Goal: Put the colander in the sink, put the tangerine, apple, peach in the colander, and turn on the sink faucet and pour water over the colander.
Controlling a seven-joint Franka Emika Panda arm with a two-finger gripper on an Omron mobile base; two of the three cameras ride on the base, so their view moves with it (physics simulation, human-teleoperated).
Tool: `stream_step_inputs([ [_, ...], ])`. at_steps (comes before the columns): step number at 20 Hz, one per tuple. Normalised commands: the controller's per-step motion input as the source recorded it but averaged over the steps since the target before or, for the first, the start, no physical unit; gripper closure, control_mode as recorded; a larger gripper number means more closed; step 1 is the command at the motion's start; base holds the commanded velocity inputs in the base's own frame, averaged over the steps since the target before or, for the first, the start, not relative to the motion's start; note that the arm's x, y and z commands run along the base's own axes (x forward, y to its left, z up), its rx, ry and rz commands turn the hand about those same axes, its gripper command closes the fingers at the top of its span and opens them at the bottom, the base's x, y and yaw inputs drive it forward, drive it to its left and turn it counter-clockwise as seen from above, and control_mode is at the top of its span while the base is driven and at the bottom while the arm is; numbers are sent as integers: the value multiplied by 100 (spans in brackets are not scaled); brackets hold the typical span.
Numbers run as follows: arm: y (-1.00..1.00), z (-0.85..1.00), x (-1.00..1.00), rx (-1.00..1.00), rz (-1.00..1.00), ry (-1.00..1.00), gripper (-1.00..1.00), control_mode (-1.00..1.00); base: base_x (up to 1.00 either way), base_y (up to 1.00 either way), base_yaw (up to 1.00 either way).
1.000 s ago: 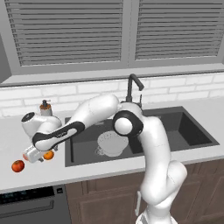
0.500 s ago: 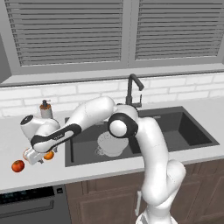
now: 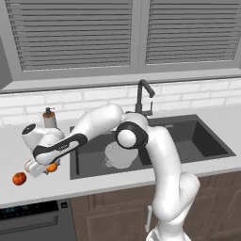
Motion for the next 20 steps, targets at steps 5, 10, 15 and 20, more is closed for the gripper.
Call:
stream_step_inputs([
  [5, -30, -1, -3, 0, 0, -2, 100, -100, 0, 0, 0],
  [10, -72, 24, -3, 0, -8, -12, 100, -100, 0, 0, 0],
  [15, -100, 52, 4, 5, -21, -6, 100, -100, 0, 0, 0],
  [20, -100, 34, 39, 11, -28, 0, 100, -100, 0, 0, 0],
])
